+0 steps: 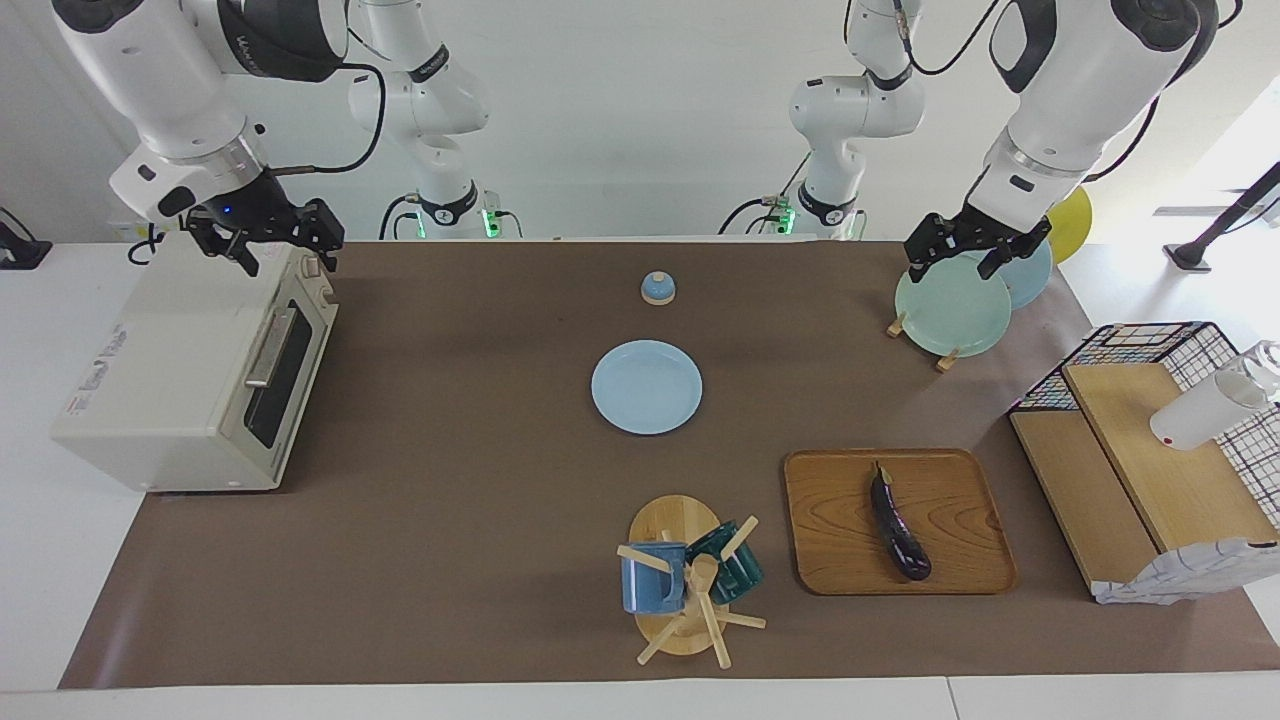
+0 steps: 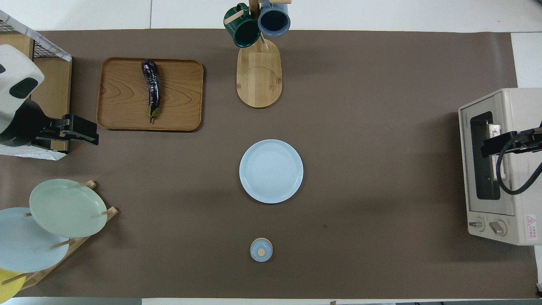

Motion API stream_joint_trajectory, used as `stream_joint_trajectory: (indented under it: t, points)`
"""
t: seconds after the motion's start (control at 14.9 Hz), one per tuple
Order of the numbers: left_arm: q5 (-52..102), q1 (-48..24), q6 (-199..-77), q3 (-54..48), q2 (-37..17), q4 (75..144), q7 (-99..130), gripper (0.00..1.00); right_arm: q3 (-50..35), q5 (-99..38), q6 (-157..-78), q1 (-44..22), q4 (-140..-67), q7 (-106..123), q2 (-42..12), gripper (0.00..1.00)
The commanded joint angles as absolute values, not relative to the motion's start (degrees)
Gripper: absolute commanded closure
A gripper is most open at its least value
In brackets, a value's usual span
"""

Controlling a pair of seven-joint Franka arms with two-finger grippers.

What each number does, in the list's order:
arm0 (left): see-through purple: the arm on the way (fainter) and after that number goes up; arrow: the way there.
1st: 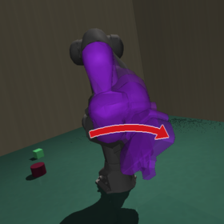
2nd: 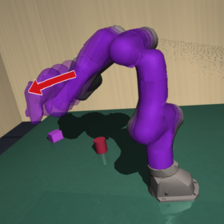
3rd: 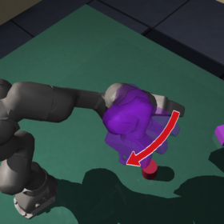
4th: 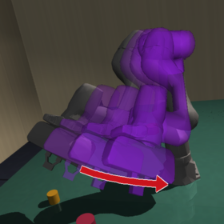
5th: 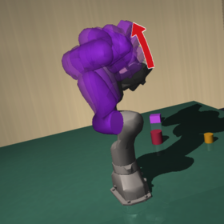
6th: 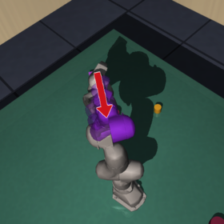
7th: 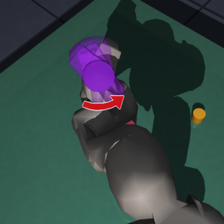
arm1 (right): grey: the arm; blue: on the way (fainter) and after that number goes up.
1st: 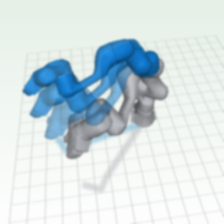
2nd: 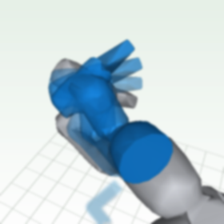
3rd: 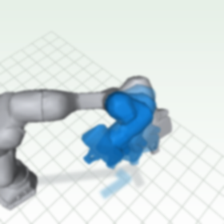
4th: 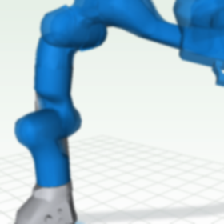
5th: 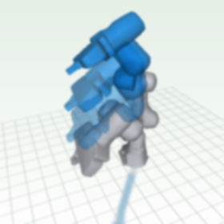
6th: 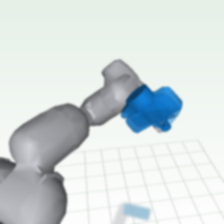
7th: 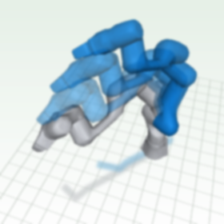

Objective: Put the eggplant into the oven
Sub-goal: 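Reach the left gripper toward the purple eggplant on the wooden tray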

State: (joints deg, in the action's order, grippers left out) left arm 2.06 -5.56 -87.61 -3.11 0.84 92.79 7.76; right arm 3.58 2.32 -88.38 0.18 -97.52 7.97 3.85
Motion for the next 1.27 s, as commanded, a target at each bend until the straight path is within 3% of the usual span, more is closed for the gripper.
stream_joint_trajectory:
  t: [0.0, 0.74, 0.94, 1.2]
  points:
    - [2.7, -5.3, -88.4, -3.1, 1.2, 93.3, 8.1, 0.0, 3.9, 0.7, -87.8, 0.3, -98.3, 7.6, 4.7, 0.0]
    - [2.9, -5.4, -95.3, -3.2, 0.8, 95.4, 8.8, 0.0, 3.9, 0.7, -87.8, 0.3, -98.3, 7.6, 4.7, 0.0]
    - [2.9, -5.9, -99.7, -3.2, -4.5, 94.3, 8.8, 0.0, 3.9, 0.7, -87.8, 0.3, -98.3, 7.6, 4.7, 0.0]
    - [2.6, -5.9, -107.3, -3.2, -16.9, 90.3, 8.4, 0.0, 3.9, 0.7, -87.9, 0.3, -98.3, 7.6, 4.7, 0.0]
